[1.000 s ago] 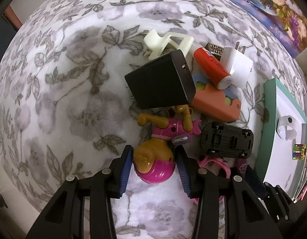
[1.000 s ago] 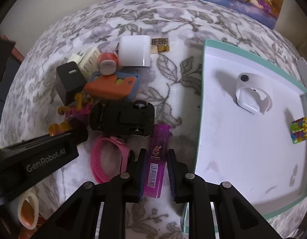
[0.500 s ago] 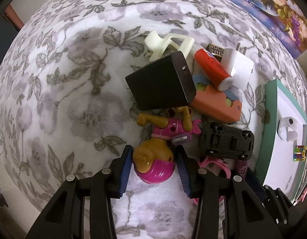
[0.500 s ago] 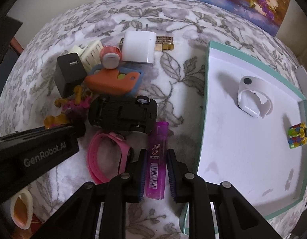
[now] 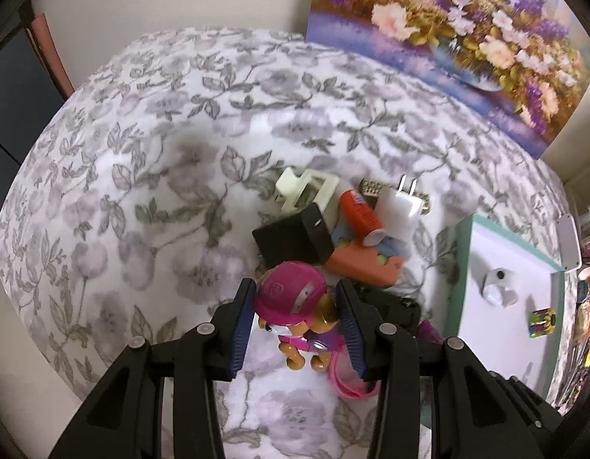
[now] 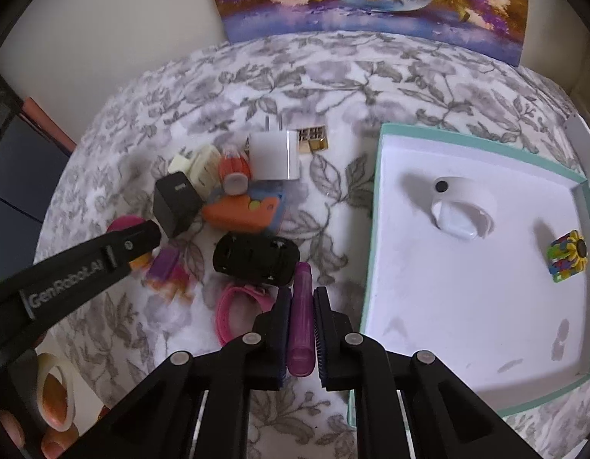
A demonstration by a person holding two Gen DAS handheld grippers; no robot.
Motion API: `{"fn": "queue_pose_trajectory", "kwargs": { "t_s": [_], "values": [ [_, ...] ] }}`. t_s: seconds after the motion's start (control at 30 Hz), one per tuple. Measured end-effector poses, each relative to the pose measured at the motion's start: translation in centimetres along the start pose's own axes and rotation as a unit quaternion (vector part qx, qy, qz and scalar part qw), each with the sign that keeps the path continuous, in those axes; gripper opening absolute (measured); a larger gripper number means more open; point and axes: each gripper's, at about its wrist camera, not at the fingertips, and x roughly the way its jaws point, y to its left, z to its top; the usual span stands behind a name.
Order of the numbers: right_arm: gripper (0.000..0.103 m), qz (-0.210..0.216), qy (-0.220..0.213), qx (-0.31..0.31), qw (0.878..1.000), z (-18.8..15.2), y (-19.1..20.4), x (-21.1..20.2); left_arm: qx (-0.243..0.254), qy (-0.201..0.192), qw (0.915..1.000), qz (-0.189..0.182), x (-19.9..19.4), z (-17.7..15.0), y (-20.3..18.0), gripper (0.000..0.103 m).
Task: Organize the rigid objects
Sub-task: 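Carry the figure and lighter into the tray and open both tools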
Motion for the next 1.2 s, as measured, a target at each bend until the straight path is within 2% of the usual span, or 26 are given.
{"fn": "queue_pose_trajectory", "kwargs": {
  "t_s": [0.2, 0.4, 0.63, 0.97, 1.1, 1.2],
  "values": [
    [0.012, 0.022, -0.014, 0.016, 1.000, 0.0, -1.1, -1.4, -0.003, -0.019, 0.9998, 0.005, -0.7, 0.0, -0.7, 0.044],
    [0.012, 0.039, -0.045, 0.039, 0.997, 0.7, -2.8, -3.8, 0.011, -0.044, 0.9988, -0.017, -2.3, -0.2, -2.4, 0.044],
    [0.012, 0.021, -0.062, 0.098, 0.993, 0.9, -7.9, -5.6, 0.069, -0.051, 0.9949, -0.054, -3.1, -1.4, -7.6, 0.044],
    [0.013, -0.024, -0.071, 0.192, 0.979, -0.3, -16.8, -7.6, 0.188, -0.045, 0.9781, -0.077, -2.7, -4.9, -16.4, 0.045],
    [0.013, -0.046, -0.069, 0.213, 0.974, -0.8, -18.9, -7.9, 0.224, -0.040, 0.9702, -0.084, -2.0, -6.2, -18.9, 0.045],
    [0.013, -0.046, -0.064, 0.223, 0.972, -0.9, -19.8, -7.5, 0.239, -0.036, 0.9667, -0.085, -1.3, -6.7, -19.9, 0.045]
  ]
}}
